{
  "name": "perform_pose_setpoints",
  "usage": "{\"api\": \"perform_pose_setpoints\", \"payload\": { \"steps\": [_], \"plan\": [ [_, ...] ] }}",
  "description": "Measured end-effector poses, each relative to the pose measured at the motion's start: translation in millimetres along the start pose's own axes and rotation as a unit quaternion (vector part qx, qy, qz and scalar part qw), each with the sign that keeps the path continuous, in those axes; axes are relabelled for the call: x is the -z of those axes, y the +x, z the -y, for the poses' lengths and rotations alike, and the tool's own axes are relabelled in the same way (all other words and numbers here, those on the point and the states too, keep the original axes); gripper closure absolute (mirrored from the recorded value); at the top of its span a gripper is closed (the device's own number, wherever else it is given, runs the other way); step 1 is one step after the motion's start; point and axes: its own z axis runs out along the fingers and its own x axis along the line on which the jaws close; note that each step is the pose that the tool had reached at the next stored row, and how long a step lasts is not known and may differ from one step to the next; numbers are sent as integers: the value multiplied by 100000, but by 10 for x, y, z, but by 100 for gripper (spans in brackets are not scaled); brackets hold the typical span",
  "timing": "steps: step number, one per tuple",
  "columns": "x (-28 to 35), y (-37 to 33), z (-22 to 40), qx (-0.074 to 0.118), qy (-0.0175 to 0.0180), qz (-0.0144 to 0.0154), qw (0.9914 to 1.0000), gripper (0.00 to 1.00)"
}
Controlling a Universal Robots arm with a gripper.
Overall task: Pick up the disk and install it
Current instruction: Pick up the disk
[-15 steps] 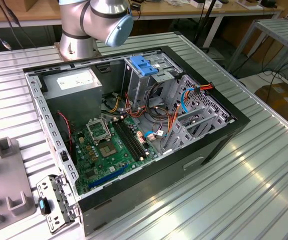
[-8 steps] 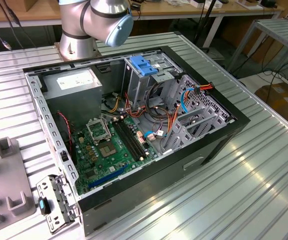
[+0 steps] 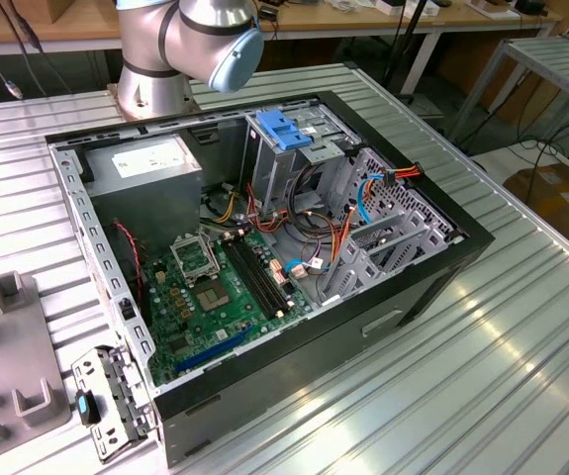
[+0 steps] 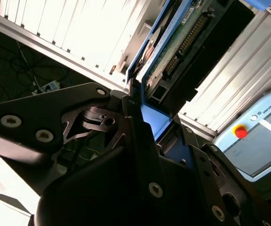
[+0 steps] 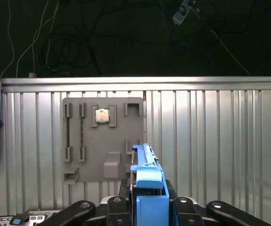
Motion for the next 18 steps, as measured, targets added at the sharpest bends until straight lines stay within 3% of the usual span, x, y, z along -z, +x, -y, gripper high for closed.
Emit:
{"api": "perform_pose_setpoints", "payload": {
  "steps": [14,17,18],
  "plan": [
    [0,2,89,-3,4,1,100000,63],
    [1,6,164,-1,1,0,100000,63],
    [1,5,239,0,-17,-1,100000,63]
  ]
}}
